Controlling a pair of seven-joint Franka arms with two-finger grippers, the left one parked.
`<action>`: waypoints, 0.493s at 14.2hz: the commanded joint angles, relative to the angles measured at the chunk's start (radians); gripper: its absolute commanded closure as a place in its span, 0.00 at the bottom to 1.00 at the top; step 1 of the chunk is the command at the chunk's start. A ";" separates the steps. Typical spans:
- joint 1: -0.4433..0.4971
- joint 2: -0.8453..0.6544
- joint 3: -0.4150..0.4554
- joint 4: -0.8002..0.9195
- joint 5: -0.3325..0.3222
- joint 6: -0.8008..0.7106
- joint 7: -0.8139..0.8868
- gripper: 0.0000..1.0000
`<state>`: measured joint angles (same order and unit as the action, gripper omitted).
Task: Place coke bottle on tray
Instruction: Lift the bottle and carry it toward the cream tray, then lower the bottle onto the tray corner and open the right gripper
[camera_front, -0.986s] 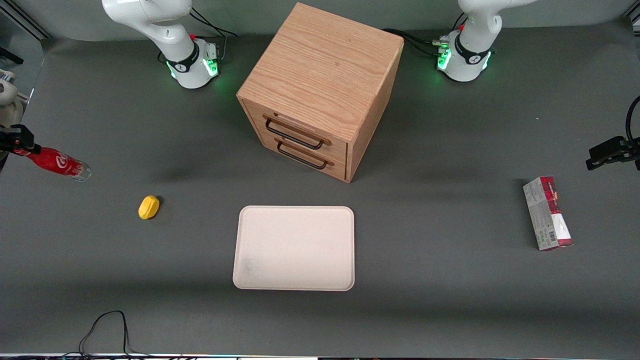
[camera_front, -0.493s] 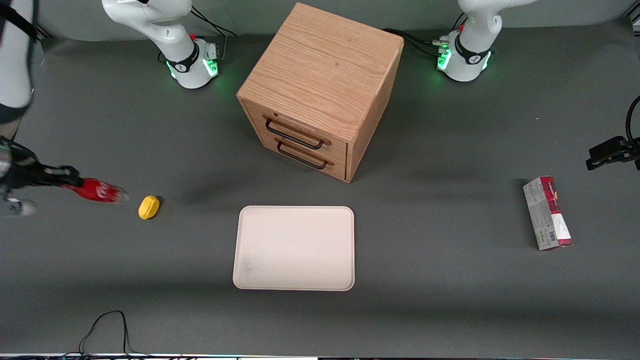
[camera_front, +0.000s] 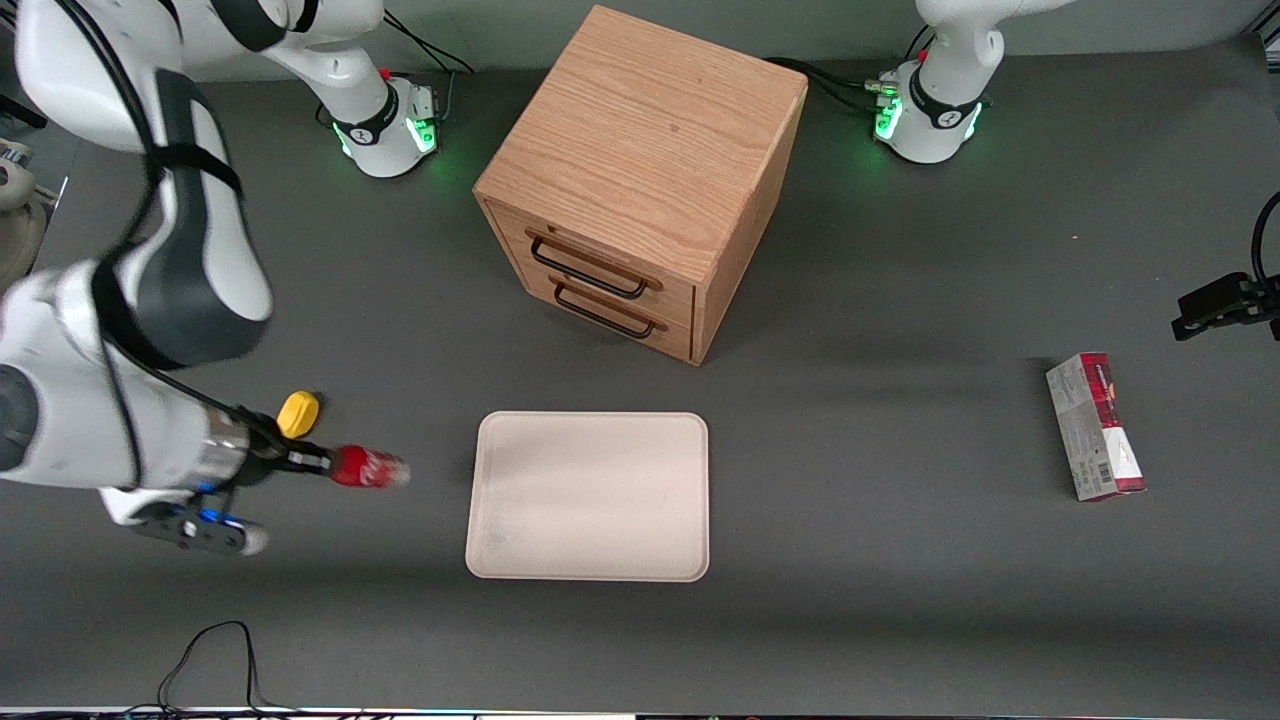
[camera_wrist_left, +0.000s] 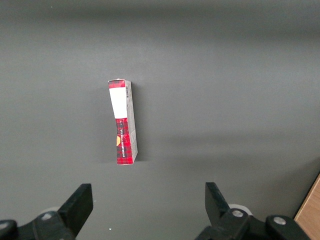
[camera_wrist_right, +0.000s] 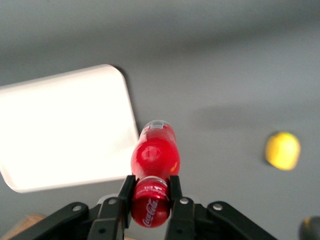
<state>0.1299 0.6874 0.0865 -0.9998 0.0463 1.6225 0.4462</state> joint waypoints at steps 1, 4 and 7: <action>0.063 0.104 0.001 0.105 -0.002 0.066 0.113 1.00; 0.123 0.159 0.002 0.104 -0.065 0.149 0.212 1.00; 0.149 0.205 0.001 0.104 -0.095 0.218 0.250 1.00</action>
<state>0.2678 0.8524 0.0884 -0.9521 -0.0194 1.8183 0.6516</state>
